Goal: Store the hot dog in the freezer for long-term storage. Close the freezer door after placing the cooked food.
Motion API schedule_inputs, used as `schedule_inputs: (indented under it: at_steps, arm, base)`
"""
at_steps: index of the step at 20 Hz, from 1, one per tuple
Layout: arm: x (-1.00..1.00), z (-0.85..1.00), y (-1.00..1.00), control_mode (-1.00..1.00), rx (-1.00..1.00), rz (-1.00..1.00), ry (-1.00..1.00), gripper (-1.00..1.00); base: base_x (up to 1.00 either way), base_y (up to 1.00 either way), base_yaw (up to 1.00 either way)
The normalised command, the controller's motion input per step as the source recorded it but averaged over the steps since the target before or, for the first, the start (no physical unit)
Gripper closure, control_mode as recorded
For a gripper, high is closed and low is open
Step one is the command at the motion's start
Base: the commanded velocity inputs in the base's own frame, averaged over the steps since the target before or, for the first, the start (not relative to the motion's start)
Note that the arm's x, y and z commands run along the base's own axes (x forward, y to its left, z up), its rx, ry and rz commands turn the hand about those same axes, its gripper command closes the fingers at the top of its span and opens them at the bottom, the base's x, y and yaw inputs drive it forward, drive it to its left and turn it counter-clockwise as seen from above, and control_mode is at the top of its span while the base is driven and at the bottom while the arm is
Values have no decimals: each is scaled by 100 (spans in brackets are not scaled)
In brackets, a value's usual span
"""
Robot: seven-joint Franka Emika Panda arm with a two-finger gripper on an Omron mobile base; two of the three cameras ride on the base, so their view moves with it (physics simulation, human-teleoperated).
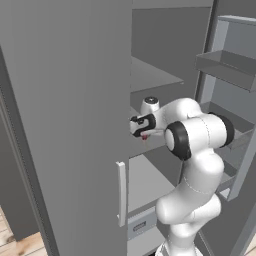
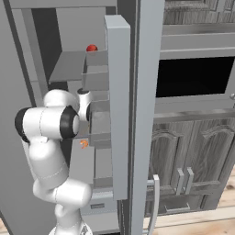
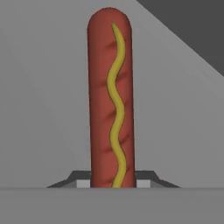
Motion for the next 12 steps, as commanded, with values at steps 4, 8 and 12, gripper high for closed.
schedule_inputs:
  at_steps: [4, 8, 12]
  arm:
    - [24, -14, 0, -100, 0, 0, 0, 100]
    - [14, -11, 0, -100, 0, 0, 0, 100]
    - [10, -12, 0, -100, 0, 0, 0, -100]
  base:
    - [0, 0, 0]
    - [0, 0, 0]
    - [0, 0, 0]
